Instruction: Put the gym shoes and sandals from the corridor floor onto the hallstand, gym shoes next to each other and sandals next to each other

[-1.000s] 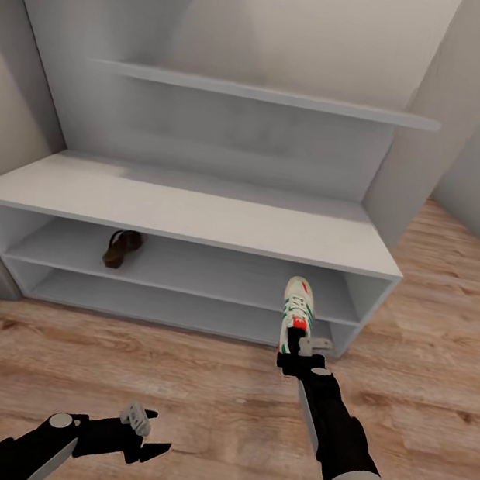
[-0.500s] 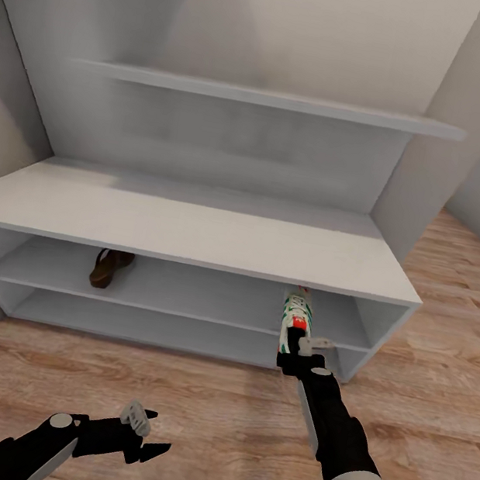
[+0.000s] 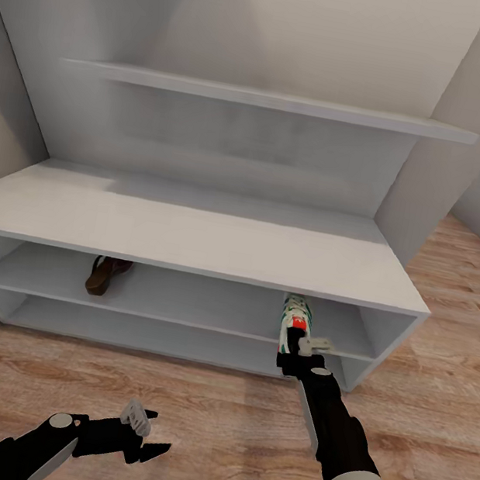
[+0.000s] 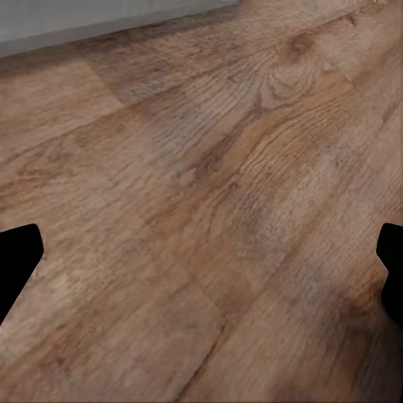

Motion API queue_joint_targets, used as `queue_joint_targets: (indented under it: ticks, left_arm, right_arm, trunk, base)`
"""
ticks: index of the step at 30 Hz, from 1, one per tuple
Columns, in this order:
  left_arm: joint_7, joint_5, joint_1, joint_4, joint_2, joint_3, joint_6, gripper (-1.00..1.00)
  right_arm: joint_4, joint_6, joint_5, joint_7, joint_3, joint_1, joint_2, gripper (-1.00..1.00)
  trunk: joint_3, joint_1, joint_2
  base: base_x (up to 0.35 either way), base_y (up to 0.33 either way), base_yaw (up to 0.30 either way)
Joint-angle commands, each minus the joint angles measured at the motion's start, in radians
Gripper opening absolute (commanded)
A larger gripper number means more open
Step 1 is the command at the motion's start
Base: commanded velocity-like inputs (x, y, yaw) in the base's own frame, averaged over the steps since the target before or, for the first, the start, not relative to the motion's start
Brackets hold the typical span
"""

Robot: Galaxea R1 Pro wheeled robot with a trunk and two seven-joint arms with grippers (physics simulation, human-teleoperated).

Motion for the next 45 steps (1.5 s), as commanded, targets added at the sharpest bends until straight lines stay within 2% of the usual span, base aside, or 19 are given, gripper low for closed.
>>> queue_joint_targets:
  ticks: [1, 10, 29, 45]
  left_arm:
    - [0.002, 0.005, -0.001, 0.001, 0.001, -0.007, -0.009, 1.00]
    - [0.002, 0.005, -0.001, 0.001, 0.001, -0.007, -0.009, 1.00]
    - [0.001, 0.005, -0.001, 0.001, 0.001, -0.008, -0.009, 1.00]
    - [0.001, 0.005, -0.001, 0.001, 0.001, -0.009, -0.009, 1.00]
  right_arm:
    - [-0.001, 0.007, 0.010, -0.002, 0.002, 0.000, 0.000, -1.00]
    - [-0.002, 0.007, 0.010, -0.002, 0.002, 0.000, 0.000, -1.00]
    - [-0.002, 0.006, 0.010, -0.001, 0.002, 0.000, 0.000, -1.00]
    - [-0.002, 0.007, 0.010, -0.001, 0.002, 0.000, 0.000, -1.00]
  trunk:
    - [-0.001, 0.000, 0.000]
    - [-0.001, 0.000, 0.000]
    - [-0.001, 0.000, 0.000]
    - [-0.001, 0.000, 0.000]
  base:
    - [0.312, 0.079, 0.000]
    - [0.293, 0.065, 0.000]
    - [0.106, 0.001, 0.000]
    - [0.102, -0.090, 0.000]
